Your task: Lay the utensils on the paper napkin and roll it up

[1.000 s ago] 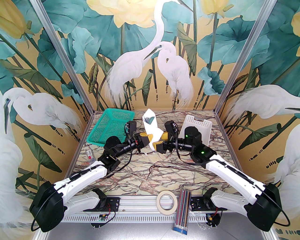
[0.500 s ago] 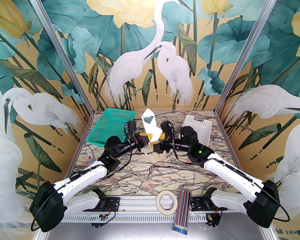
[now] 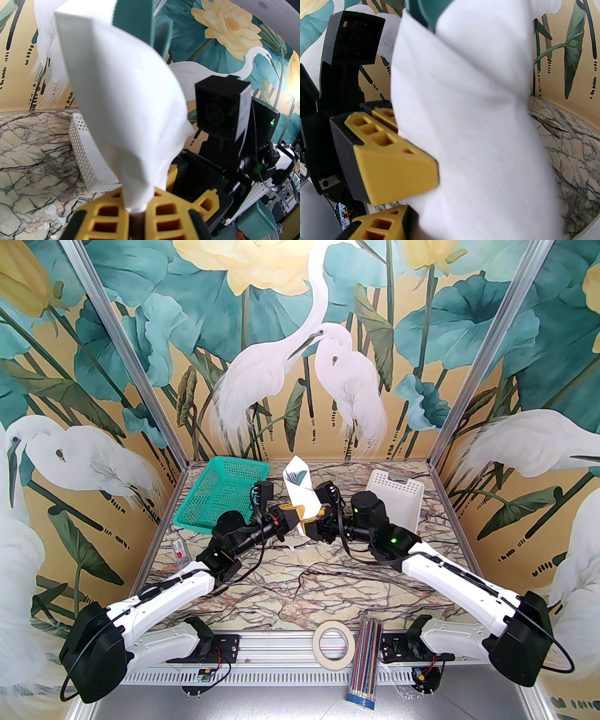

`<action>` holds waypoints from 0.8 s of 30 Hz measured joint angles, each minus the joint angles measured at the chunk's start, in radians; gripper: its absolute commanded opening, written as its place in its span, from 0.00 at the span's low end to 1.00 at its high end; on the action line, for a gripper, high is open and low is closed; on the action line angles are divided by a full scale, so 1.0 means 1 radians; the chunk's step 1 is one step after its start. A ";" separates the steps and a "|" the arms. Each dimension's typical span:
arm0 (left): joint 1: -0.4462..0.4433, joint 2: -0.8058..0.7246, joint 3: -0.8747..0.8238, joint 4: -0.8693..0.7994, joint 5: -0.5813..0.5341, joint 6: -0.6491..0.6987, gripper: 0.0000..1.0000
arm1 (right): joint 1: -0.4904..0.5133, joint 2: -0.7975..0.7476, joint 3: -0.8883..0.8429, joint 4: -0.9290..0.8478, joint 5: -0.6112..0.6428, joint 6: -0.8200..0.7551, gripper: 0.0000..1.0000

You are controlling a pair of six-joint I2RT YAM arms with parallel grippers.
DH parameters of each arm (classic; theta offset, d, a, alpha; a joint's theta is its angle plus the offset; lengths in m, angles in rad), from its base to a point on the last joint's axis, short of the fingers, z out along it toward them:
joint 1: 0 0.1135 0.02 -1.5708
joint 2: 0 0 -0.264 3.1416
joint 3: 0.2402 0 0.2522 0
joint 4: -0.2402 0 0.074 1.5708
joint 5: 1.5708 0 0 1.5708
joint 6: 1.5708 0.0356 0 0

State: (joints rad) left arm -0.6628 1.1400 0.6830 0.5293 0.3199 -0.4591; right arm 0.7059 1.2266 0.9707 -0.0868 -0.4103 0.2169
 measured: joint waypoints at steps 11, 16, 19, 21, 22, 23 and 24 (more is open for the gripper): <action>-0.006 0.013 0.032 -0.039 -0.007 0.018 0.26 | -0.058 0.000 -0.010 0.020 -0.101 0.074 0.05; 0.010 -0.003 0.038 -0.084 0.019 0.014 0.52 | -0.132 -0.001 -0.047 0.070 -0.185 0.091 0.00; 0.048 -0.034 0.038 -0.093 0.060 -0.002 0.62 | -0.173 -0.006 -0.069 0.093 -0.228 0.098 0.00; 0.076 -0.058 0.038 -0.093 0.091 -0.015 0.64 | -0.190 -0.014 -0.080 0.101 -0.257 0.098 0.00; 0.089 -0.070 0.038 -0.092 0.109 -0.021 0.65 | -0.196 -0.019 -0.083 0.105 -0.274 0.098 0.00; 0.100 -0.078 0.038 -0.091 0.126 -0.029 0.65 | -0.201 -0.025 -0.085 0.109 -0.286 0.098 0.00; 0.111 -0.084 0.037 -0.084 0.146 -0.039 0.66 | -0.205 -0.032 -0.087 0.112 -0.302 0.099 0.00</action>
State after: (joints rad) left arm -0.5514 1.0561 0.7204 0.4454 0.4664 -0.4980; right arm 0.5011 1.1942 0.8841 0.0254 -0.7120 0.3157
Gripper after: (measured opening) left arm 0.649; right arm 0.132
